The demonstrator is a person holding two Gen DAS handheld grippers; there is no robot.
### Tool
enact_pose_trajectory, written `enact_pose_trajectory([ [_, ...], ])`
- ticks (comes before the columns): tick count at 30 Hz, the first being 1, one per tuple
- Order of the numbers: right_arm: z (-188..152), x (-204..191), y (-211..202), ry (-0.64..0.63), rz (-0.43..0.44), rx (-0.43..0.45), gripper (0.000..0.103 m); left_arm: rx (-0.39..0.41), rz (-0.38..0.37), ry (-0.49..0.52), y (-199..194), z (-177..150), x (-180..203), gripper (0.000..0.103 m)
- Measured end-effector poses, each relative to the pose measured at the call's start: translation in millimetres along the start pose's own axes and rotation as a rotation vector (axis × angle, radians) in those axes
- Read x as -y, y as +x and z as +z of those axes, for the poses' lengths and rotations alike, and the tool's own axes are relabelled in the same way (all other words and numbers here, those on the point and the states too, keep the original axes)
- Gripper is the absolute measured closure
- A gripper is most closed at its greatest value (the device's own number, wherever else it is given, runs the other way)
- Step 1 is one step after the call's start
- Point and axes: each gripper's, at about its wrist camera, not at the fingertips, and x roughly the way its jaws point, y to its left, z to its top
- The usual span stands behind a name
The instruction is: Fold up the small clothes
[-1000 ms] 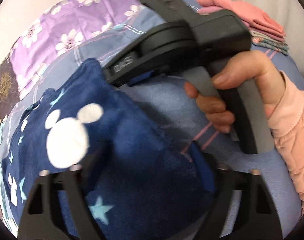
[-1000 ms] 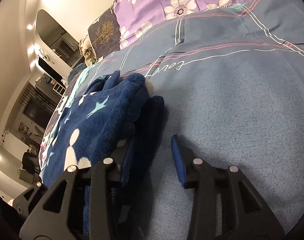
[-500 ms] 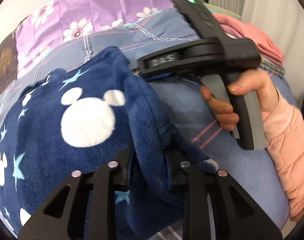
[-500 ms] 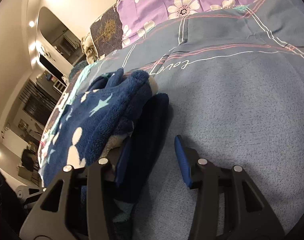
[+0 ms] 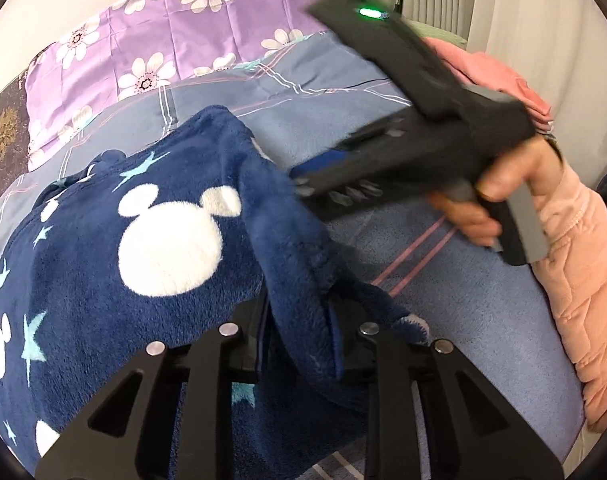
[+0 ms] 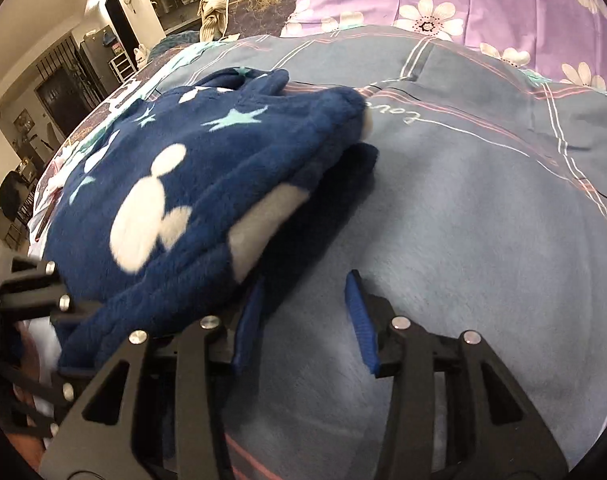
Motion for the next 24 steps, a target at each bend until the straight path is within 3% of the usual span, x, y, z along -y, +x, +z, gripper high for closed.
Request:
enact_pose_trajectory([
  [2,10.9,10.6,9.0,0.086,0.013,0.009,0.047,0.004,0.005,0.011,0.2,1.3,3.4,0.079],
  [5,30.2,27.2,21.6,0.229,0.047,0.023,0.050,0.013,0.003,0.034,0.3,3.0,9.4,0.077],
  [6,37.4,29.4,24.4,0.252,0.040,0.026,0.080,0.017,0.001,0.043,0.2,2.5,12.0,0.077],
  [7,41.1,30.2,26.2,0.274,0.059,0.023,0.093,0.020,-0.007,0.053,0.1,2.0,14.4,0.077],
  [12,46.1,23.6,1.3,0.322,0.040,0.185,0.095,0.050,-0.012,0.144,1.6,-8.4,30.7,0.076],
  [16,40.3,37.8,38.5,0.323,-0.013,0.124,0.094,0.041,-0.003,0.155,15.2,-10.9,35.9,0.076],
  [19,37.1,49.4,30.0,0.377,0.028,0.153,0.089,0.043,-0.012,0.160,18.4,-10.5,35.4,0.073],
  [21,34.2,52.4,13.1,0.398,-0.046,0.202,0.078,0.047,-0.010,0.169,17.1,-10.8,37.2,0.069],
  [22,32.0,52.8,4.8,0.413,-0.071,0.216,0.079,0.049,-0.012,0.168,16.5,-10.5,38.4,0.067],
  [23,29.7,53.2,-3.4,0.425,-0.052,0.221,0.089,0.052,-0.024,0.162,14.2,-11.3,38.2,0.063],
  [24,27.6,49.8,-12.4,0.429,0.032,0.217,0.091,0.054,-0.038,0.156,12.2,-11.4,38.1,0.060],
])
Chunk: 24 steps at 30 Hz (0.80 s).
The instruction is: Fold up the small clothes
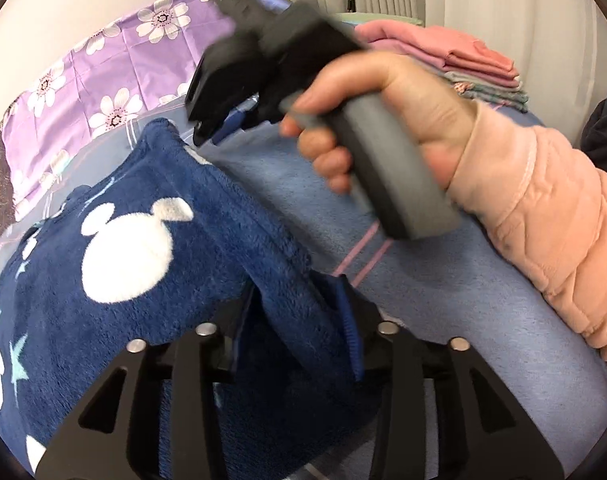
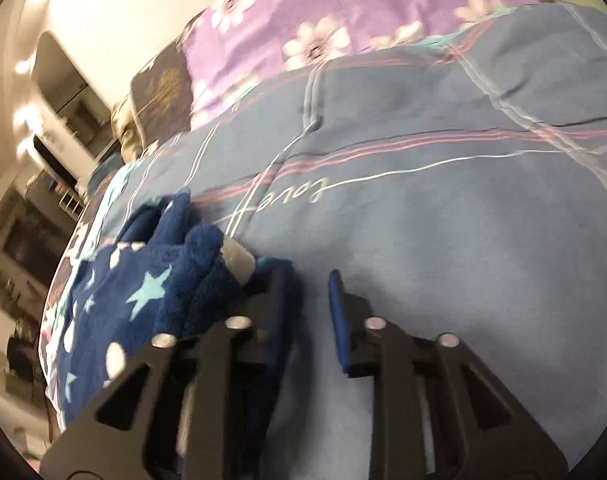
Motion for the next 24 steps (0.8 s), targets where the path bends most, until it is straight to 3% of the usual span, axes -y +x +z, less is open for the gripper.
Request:
enact_pose_trajectory([
  [2,-5.0,-14.9,-13.4,-0.039,0.104,-0.042,0.091,0.008,-0.029,-0.015,-5.1,-1.1,-0.5,0.059],
  [4,-16.2,-39.9,-22.2,-0.146,0.095,-0.058,0.092,0.015,-0.049,-0.021,-8.9,-1.2,0.3,0.059],
  [6,-29.0,-50.4,-12.6,-0.216,-0.016,-0.090,0.091,0.018,-0.082,-0.026,-12.1,-2.6,1.9,0.059],
  [7,-34.8,-49.4,-0.9,-0.245,-0.136,-0.097,0.090,0.012,-0.093,-0.030,-12.7,-4.4,1.8,0.059],
  [8,-38.8,-46.4,7.5,-0.260,-0.222,-0.101,0.074,0.004,-0.095,-0.035,-12.2,-6.0,1.1,0.059],
  [9,-41.6,-38.6,9.9,-0.230,-0.239,-0.073,0.063,-0.001,-0.101,-0.043,-11.6,-7.5,0.0,0.059],
  [10,-41.5,-34.5,5.5,-0.189,-0.207,-0.059,0.063,0.001,-0.109,-0.056,-11.6,-9.3,-2.0,0.059],
  [13,-38.6,-38.8,-19.8,-0.149,-0.225,0.007,0.075,0.009,-0.161,-0.126,-18.5,-16.3,-15.7,0.059],
  [15,-41.5,-52.0,-39.7,-0.182,-0.267,0.076,0.077,0.024,-0.195,-0.166,-27.4,-21.6,-22.9,0.059],
  [17,-48.1,-60.8,-54.7,-0.191,-0.207,0.097,0.077,0.034,-0.196,-0.164,-35.3,-25.9,-23.6,0.059],
  [19,-61.8,-72.3,-62.5,-0.201,-0.062,0.054,0.077,0.049,-0.192,-0.149,-42.9,-30.6,-23.3,0.059],
  [20,-68.5,-75.3,-61.7,-0.209,-0.025,0.028,0.077,0.056,-0.187,-0.144,-48.1,-34.8,-24.7,0.059],
  [21,-78.5,-79.0,-54.9,-0.230,-0.022,-0.020,0.071,0.062,-0.182,-0.144,-52.9,-39.1,-27.3,0.057],
  [22,-86.7,-79.5,-45.2,-0.253,-0.076,-0.063,0.066,0.068,-0.178,-0.147,-57.1,-43.3,-30.0,0.057],
  [23,-98.5,-78.4,-27.0,-0.299,-0.183,-0.101,0.064,0.073,-0.169,-0.157,-62.7,-49.3,-35.7,0.057],
  [24,-105.6,-79.1,-19.8,-0.339,-0.225,-0.087,0.064,0.077,-0.152,-0.174,-68.5,-56.4,-43.7,0.054],
])
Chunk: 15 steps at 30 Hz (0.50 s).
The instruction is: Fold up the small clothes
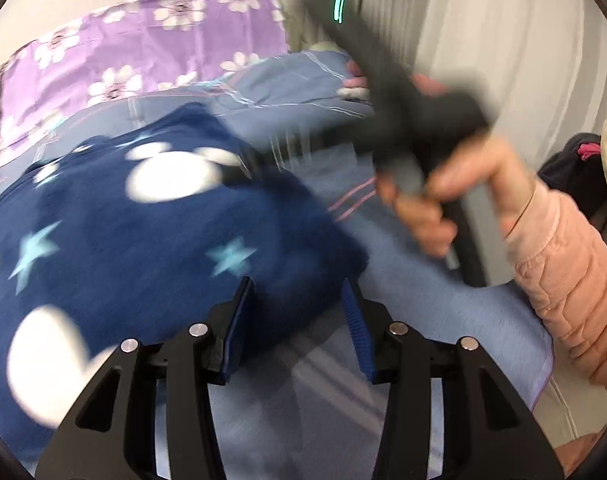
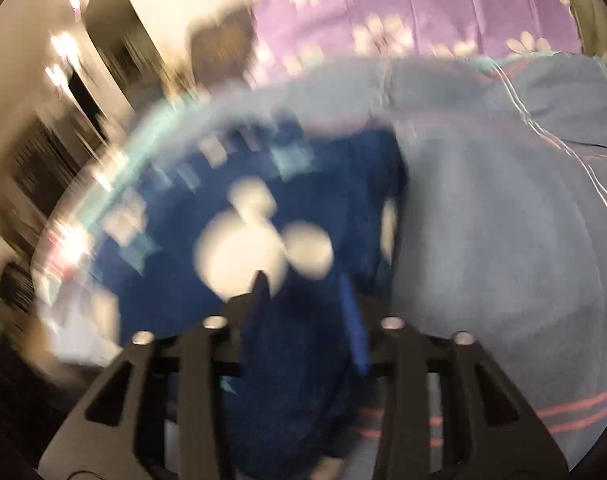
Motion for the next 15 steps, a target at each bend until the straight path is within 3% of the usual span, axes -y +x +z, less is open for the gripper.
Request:
enact_pose_trajectory([
  [2,-7.9,-19.0,-2.5,-0.083,-0.109,0.060,0.061,0.014,0.035,-0.042,-15.1,-9.9,-17.7,0.052],
  [6,-3.8,-44.7,-10.2,-0.159,-0.281,0.054,0.059,0.056,0.052,-0.162,-56.7,-34.1,-65.2,0.051],
  [7,-1.5,-49.3,-15.1,-0.166,-0.312,0.066,0.056,0.068,0.084,-0.193,-67.7,-37.9,-76.4,0.050],
  [11,4.0,-63.4,-42.8,-0.177,-0.348,0.156,0.053,0.169,0.197,-0.334,-128.6,-69.8,-129.5,0.049],
  [15,25.2,-99.3,-56.7,-0.206,-0.289,0.195,0.046,0.219,0.385,-0.473,-163.8,-98.7,-193.8,0.049],
])
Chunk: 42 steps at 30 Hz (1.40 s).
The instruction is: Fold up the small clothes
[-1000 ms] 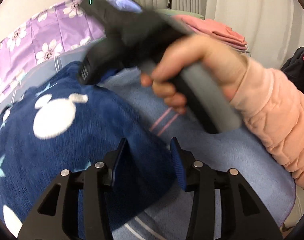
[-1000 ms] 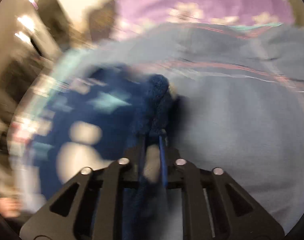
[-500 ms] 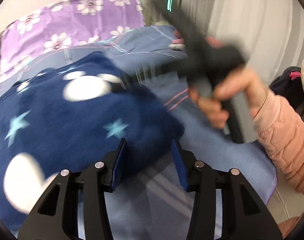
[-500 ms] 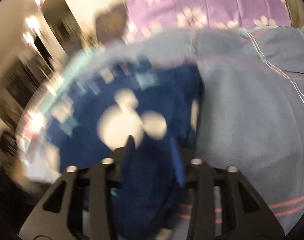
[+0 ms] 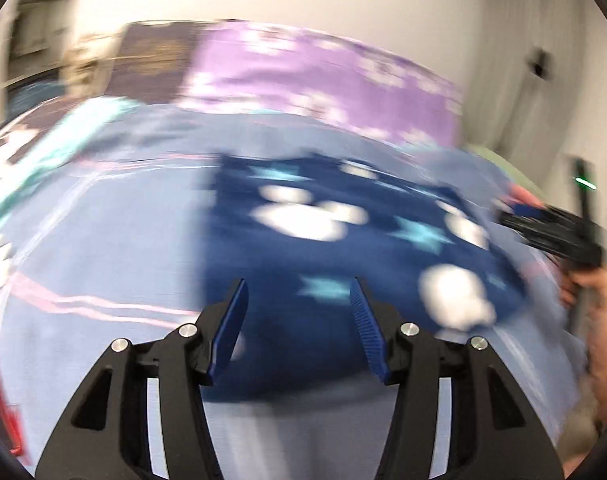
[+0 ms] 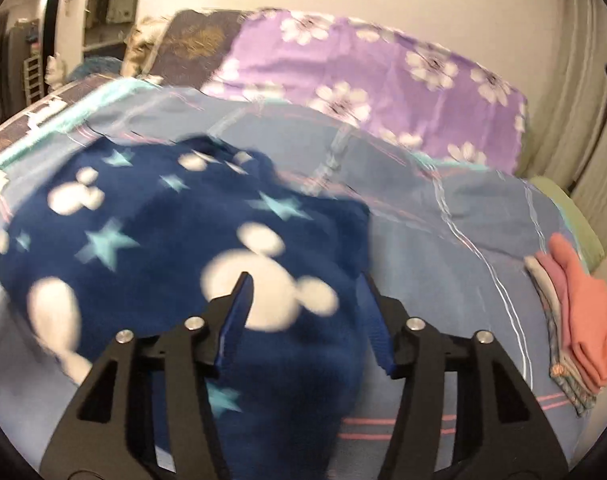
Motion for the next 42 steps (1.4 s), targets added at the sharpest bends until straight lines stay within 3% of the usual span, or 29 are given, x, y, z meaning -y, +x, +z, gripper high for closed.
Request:
enact_pose_trajectory([
  [1,7.7,-10.6,0.2,-0.012,0.025,-0.002,0.045,-0.005,0.015,-0.056,2.5,0.0,-24.2,0.049],
  [3,19.8,-33.7,3.9,-0.045,0.068,-0.016,0.044,-0.037,0.002,-0.116,13.1,-0.2,-52.8,0.077],
  [6,35.7,-72.9,8.5,-0.109,0.126,-0.042,0.044,-0.064,0.007,-0.128,24.7,-3.1,-73.5,0.085],
  [9,50.9,-112.8,15.9,-0.161,0.164,-0.064,0.040,-0.113,-0.020,-0.115,36.7,-7.8,-89.2,0.085],
  [13,72.6,-160.8,32.3,-0.220,0.184,-0.092,0.036,-0.190,-0.175,-0.092,61.2,-6.8,-87.4,0.084],
  [15,84.5,-177.4,42.4,-0.223,0.197,-0.114,0.035,-0.204,-0.188,-0.056,69.7,-5.5,-78.5,0.084],
  [22,115.5,-207.9,79.1,-0.172,0.218,-0.200,0.033,-0.162,-0.342,-0.134,62.3,-7.1,-90.0,0.084],
  [27,139.8,-235.2,98.3,-0.222,0.207,-0.225,0.033,-0.134,-0.471,-0.165,53.4,-9.7,-88.5,0.076],
  [31,152.2,-267.3,117.0,-0.289,0.206,-0.265,0.031,-0.167,-0.437,-0.134,62.9,-13.2,-79.5,0.069],
  [35,150.7,-306.6,140.2,-0.382,0.178,-0.317,0.029,-0.198,-0.434,-0.183,70.4,-15.6,-86.7,0.055],
  [38,143.9,-323.3,162.0,-0.419,0.137,-0.384,0.029,-0.222,-0.462,-0.195,74.4,-19.8,-90.8,0.057],
  [39,139.9,-329.1,173.5,-0.436,0.114,-0.410,0.036,-0.227,-0.481,-0.191,75.1,-20.4,-90.6,0.073],
  [40,137.2,-331.8,181.8,-0.451,0.089,-0.419,0.068,-0.234,-0.503,-0.184,75.9,-21.3,-89.7,0.089],
  [42,138.1,-330.4,197.0,-0.397,0.114,-0.435,0.082,-0.235,-0.486,-0.145,74.6,-23.4,-84.8,0.095],
])
